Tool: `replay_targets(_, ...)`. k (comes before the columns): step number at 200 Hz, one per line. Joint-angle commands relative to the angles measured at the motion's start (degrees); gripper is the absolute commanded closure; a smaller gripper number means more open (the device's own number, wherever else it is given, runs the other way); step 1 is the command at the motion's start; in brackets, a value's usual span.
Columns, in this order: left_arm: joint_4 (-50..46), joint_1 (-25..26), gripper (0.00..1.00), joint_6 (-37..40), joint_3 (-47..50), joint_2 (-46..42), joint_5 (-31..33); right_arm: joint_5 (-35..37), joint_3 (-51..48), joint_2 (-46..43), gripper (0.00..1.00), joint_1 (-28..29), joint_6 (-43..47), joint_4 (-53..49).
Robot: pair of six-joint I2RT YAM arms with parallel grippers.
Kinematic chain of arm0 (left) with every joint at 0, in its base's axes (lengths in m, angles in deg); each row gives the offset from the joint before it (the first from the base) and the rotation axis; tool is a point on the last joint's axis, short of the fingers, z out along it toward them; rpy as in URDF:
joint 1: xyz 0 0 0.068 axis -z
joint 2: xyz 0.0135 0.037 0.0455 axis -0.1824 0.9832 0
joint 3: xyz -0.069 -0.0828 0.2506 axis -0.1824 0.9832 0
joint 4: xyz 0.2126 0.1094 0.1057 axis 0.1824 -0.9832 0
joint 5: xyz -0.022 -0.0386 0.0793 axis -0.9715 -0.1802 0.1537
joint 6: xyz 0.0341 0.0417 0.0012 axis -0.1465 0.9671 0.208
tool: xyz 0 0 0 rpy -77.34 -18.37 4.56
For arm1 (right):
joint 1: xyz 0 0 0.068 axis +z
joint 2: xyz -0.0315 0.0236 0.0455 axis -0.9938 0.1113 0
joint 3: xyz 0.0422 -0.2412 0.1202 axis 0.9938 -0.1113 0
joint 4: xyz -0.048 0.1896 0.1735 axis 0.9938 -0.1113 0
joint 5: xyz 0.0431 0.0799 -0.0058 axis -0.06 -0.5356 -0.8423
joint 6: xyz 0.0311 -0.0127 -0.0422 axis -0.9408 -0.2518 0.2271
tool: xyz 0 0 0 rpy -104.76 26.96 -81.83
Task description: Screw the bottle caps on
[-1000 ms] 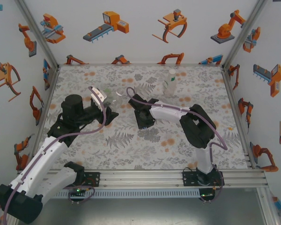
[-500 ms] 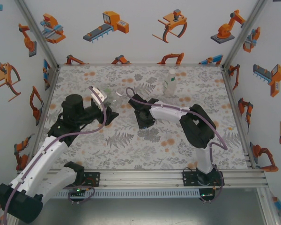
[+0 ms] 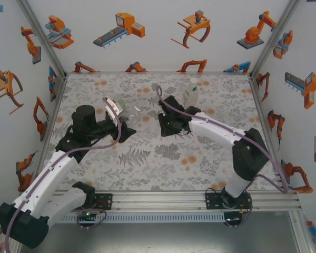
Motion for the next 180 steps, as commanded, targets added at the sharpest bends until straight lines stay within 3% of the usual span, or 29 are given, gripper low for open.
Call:
replay_targets(1, 0.8, 0.01, 1.0, 2.35, -1.53, 0.79, -7.47, -7.07, -2.44, -5.6, 0.75, -2.14, 2.74, 3.12)
replay_targets(33, -3.47, 3.06, 1.0, 9.13, -3.45, 2.35, -11.82, -14.76, -5.66, -14.63, 0.79, -3.99, 10.46, 6.95)
replay_targets(58, -11.06, 6.84, 1.0, 14.91, -7.49, 5.18, -9.99, -15.37, -8.83, -22.36, 0.82, -3.98, 17.98, 9.71)
replay_targets(83, -12.84, 9.31, 1.0, 19.06, -8.17, 5.85, -10.93, -16.2, -10.85, -29.11, 0.86, -4.0, 22.16, 11.72)
replay_targets(107, -12.88, 12.52, 1.0, 26.01, -6.46, 3.99, -11.23, -25.3, -13.89, -35.82, 0.85, -3.98, 29.47, 13.72)
replay_targets(141, -12.76, 13.02, 1.0, 27.91, -5.99, 2.89, -11.0, -35.92, -18.73, -44.59, 0.91, -3.97, 37.18, 18.62)
replay_targets(180, -12.76, 13.48, 1.0, 30.75, -3.06, 0.41, -12.06, -46.35, -20.05, -46.41, 0.98, -3.84, 42.22, 22.55)
